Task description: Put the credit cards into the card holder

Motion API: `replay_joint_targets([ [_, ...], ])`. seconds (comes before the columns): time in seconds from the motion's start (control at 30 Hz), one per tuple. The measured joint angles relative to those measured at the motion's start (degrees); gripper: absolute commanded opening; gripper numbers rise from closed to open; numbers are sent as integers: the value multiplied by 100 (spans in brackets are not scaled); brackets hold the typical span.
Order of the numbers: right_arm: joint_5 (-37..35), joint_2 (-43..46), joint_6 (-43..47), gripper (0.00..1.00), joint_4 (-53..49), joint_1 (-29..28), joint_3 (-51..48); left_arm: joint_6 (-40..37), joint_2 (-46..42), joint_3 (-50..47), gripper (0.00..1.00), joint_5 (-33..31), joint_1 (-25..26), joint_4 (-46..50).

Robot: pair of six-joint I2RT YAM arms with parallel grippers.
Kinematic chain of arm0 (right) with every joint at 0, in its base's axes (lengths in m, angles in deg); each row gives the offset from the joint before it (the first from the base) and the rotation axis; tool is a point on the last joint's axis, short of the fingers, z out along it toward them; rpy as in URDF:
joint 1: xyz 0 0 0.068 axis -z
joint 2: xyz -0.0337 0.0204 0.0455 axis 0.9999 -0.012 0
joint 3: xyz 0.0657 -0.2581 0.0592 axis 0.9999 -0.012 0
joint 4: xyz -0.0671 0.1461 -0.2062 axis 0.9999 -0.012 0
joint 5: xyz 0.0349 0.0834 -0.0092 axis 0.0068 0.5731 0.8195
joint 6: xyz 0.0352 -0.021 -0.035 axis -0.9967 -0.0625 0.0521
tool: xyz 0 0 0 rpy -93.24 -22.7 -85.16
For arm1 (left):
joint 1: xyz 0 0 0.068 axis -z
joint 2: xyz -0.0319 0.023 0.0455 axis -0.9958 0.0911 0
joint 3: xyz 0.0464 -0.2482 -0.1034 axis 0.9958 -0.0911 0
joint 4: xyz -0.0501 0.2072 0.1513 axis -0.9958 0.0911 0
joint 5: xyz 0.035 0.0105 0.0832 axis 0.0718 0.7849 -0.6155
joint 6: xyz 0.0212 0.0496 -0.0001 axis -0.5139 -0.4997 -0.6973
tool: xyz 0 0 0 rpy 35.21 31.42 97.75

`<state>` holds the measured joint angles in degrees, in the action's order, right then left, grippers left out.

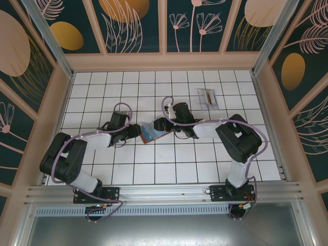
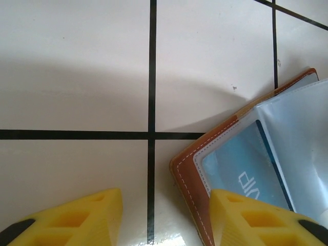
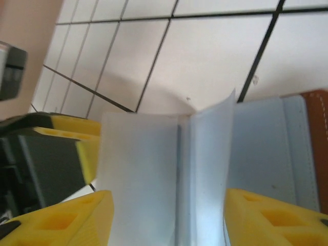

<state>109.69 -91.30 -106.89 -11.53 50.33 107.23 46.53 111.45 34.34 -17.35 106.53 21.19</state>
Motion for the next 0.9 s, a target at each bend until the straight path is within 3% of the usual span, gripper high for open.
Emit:
replay_joint_targets([
  [0.43,-909,470,673,59,-918,0,44,0,-111,0,52,-20,0,-50],
  [0.57,-1508,588,931,59,-1488,79,350,7,-264,0,55,-44,0,-17],
  [0.73,-2533,610,1285,61,-2232,601,1062,46,-291,0,61,81,0,-15],
  [0.9,-3987,560,1676,74,-3112,1038,1926,74,-293,0,70,96,0,9],
])
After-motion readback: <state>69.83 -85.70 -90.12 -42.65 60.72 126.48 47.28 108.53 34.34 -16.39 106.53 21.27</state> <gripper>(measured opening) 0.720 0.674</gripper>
